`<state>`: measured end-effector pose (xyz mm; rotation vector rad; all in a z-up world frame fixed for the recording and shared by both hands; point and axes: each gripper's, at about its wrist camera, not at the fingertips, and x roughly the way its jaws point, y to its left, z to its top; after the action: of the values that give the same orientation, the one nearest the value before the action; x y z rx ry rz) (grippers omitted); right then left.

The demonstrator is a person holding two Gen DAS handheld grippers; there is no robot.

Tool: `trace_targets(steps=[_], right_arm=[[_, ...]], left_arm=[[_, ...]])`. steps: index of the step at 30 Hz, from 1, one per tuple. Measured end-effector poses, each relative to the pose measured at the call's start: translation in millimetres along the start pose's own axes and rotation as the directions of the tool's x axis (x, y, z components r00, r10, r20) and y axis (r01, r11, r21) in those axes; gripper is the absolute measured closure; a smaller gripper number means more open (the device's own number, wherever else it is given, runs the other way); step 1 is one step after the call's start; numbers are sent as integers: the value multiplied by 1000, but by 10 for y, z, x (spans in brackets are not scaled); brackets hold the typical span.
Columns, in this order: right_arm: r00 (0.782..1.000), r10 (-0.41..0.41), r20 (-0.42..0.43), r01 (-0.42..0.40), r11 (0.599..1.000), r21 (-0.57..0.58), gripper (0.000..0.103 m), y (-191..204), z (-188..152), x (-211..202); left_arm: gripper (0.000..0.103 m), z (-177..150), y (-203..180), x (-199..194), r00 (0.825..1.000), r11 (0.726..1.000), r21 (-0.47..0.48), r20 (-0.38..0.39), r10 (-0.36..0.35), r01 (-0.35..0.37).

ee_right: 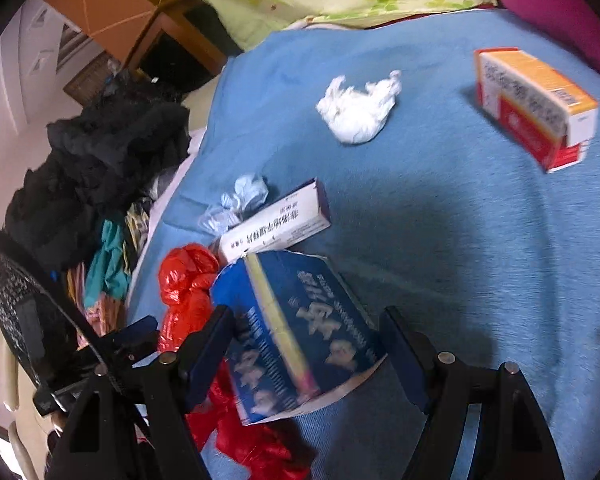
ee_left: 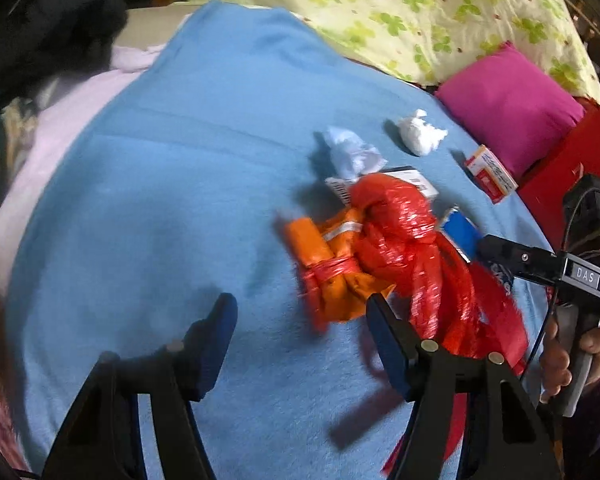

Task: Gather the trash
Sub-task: 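Grasp the orange wrapper with the left gripper while the right grasps the blue toothpaste carton, then lift the orange wrapper and toothpaste carton and carry both toward the red basket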

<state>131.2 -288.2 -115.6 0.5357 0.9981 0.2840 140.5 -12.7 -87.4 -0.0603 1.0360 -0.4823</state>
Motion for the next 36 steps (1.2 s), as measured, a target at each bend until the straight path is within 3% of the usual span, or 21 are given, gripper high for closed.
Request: trace_targets(steps=[3, 7, 11, 12, 18, 24, 29, 33, 36], right_arm=[[1000, 9, 18, -9, 1000, -16, 25, 27, -44, 12], [1000, 21, -17, -22, 998, -57, 25, 83, -120, 32], [998, 34, -60, -40, 995, -91, 25, 157, -169, 45], [998, 28, -56, -33, 995, -91, 25, 168, -168, 52], [999, -20, -47, 15, 995, -101, 23, 249, -147, 115], [996, -84, -31, 78, 983, -165, 29, 415, -186, 69], [994, -101, -40, 93, 981, -167, 24, 516, -226, 23], [992, -111, -62, 103, 988, -116, 19, 475, -182, 131], [996, -64, -56, 63, 998, -18, 18, 362, -118, 225]], left_arm=[[36, 62, -77, 109, 1000, 999, 25, -7, -30, 30], [47, 147, -94, 257, 999, 999, 17, -16, -35, 36], [74, 170, -113, 274, 999, 999, 15, -14, -42, 43], [77, 164, -116, 270, 999, 999, 12, -15, -49, 50], [78, 107, -157, 180, 1000, 1000, 17, 3, -23, 23], [78, -118, -101, -140, 999, 1000, 13, 41, -1, 0], [78, -370, 45, -399, 998, 1000, 4, 58, 8, -8], [78, -514, 166, -584, 996, 1000, -25, 84, 7, -5], [78, -547, 188, -647, 996, 999, -43, 87, 0, 4]])
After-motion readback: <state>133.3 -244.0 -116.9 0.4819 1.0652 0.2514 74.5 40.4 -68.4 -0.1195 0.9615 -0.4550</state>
